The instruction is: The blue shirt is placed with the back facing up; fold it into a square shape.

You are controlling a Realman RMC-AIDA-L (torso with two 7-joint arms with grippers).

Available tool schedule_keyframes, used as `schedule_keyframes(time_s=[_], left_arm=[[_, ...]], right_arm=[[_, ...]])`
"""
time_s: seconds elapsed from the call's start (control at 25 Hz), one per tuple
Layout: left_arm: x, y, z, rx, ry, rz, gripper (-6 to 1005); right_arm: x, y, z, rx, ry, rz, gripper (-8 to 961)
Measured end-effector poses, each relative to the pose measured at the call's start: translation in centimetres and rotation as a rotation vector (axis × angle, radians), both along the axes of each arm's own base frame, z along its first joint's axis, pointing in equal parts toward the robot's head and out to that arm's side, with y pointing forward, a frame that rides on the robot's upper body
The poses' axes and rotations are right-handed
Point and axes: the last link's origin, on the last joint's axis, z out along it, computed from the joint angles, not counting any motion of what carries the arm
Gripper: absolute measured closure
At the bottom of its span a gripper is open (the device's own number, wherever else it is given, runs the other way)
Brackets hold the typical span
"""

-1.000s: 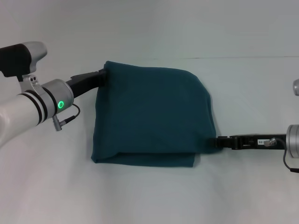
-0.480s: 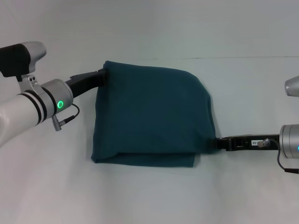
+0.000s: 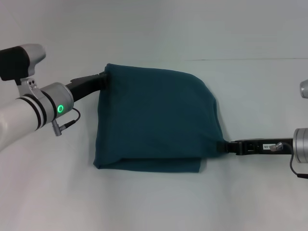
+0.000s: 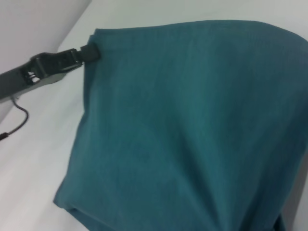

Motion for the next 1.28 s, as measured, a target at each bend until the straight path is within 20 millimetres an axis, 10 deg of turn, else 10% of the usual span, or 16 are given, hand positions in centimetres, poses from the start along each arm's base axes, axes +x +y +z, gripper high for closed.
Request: schedule_keyframes(time_s=[1.28], left_arm=[[-0.6, 0.0, 1.1, 0.024, 0.011, -0.003, 872]], right_arm=[[0.8, -0.6, 3.2, -0.015, 0.038, -0.026, 889]])
